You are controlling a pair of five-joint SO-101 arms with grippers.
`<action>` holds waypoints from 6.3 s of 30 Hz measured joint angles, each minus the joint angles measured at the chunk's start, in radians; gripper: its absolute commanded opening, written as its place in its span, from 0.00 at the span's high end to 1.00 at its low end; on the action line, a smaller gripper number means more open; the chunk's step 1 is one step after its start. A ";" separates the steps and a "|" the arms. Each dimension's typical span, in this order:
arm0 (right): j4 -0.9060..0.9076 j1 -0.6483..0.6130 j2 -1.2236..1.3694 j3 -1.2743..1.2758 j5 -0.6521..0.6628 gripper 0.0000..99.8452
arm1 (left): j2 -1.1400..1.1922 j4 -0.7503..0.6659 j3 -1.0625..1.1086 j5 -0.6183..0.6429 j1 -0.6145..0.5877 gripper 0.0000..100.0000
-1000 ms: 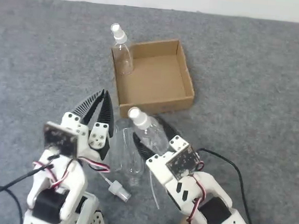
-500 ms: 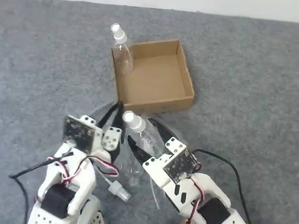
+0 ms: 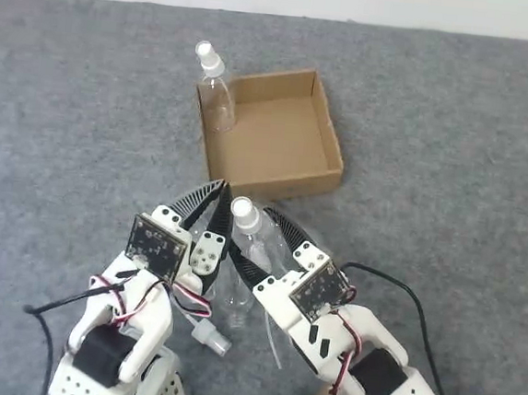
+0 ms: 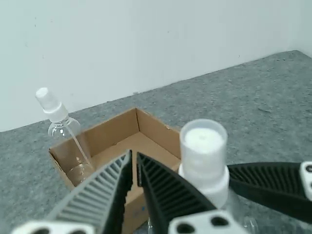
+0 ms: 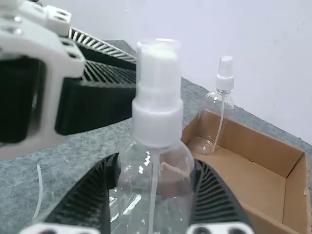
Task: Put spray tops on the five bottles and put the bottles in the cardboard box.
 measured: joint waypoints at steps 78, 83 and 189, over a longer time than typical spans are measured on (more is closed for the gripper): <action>0.123 0.152 0.473 -0.664 0.028 0.99 | -0.002 0.023 0.141 0.071 -0.661 0.99; 0.044 0.153 0.695 -0.729 0.028 0.99 | -0.002 0.023 0.141 0.071 -0.661 0.99; -0.353 0.203 2.274 -1.597 -0.201 0.74 | -0.002 0.023 0.152 0.071 -0.660 0.99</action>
